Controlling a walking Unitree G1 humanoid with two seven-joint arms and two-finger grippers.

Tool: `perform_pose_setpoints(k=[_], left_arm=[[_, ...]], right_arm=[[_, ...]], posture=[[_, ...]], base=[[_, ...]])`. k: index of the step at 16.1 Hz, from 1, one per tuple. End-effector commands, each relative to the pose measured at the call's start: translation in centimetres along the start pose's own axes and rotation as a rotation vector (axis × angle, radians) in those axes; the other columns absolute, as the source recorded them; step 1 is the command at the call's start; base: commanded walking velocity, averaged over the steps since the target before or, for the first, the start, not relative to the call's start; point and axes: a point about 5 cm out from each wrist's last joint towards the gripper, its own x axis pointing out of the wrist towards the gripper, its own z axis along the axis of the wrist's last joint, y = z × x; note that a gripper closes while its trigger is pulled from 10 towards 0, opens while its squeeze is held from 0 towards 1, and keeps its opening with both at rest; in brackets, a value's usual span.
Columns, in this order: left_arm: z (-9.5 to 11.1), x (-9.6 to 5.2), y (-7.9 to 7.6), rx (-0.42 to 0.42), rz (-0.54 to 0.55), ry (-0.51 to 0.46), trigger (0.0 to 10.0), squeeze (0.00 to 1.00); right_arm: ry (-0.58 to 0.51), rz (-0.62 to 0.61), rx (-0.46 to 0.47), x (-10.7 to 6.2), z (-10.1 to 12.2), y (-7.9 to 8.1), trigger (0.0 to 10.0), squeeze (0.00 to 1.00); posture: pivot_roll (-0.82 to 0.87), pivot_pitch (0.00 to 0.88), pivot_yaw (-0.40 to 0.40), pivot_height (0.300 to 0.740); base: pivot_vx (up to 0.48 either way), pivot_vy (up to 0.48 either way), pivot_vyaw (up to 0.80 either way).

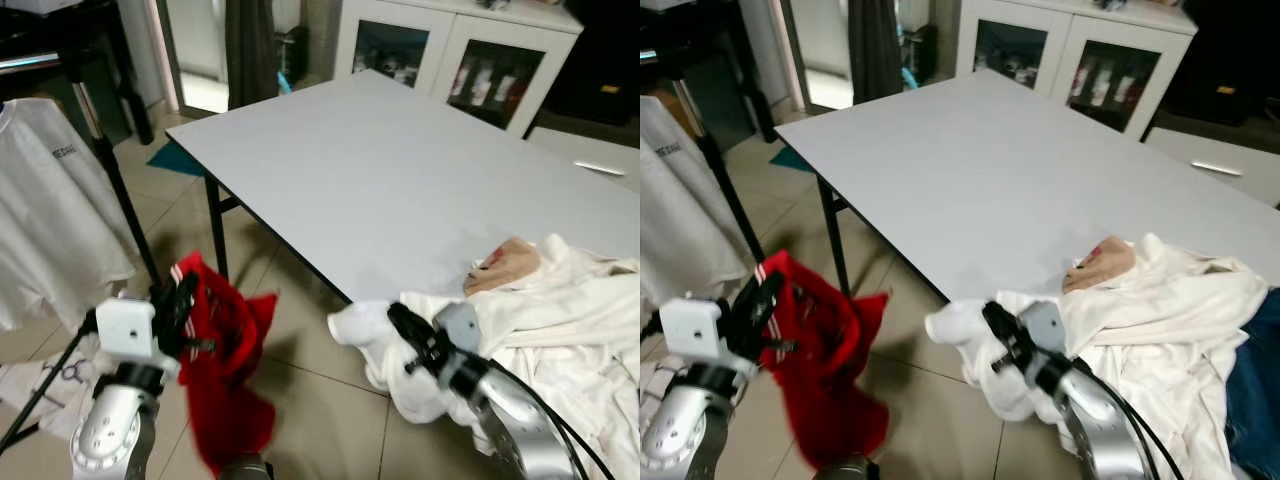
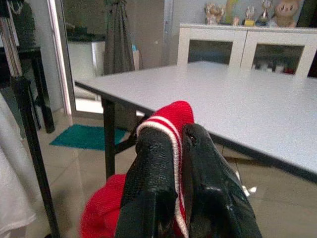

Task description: Hang hanger

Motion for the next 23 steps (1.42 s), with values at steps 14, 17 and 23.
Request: perform_pose_setpoints(k=[14,17,23], left_arm=[[1.1,1.3,-1.0,0.071,-0.05,-0.091,10.0,0.0],[1.0,1.3,-1.3,0.097,-0.084,-0.087,10.0,0.0],[1.1,1.4,-1.8,0.107,-0.108,-0.094,10.0,0.0]], right_arm=[[-0.09,-0.143,-0.018,5.3,4.9,-3.2,10.0,0.0],[-0.118,0.061,-0.021,6.1,8.3,-3.7,10.0,0.0],[0.196,0.434,-0.07,2.2,5.4,-2.5,10.0,0.0]], posture=[[0.11,0.031,-0.023,0.74],[0.11,0.033,-0.023,0.74],[0.1,0.037,-0.021,0.74]], base=[[0.0,0.0,0.0],[0.0,0.0,0.0],[0.0,0.0,0.0]])
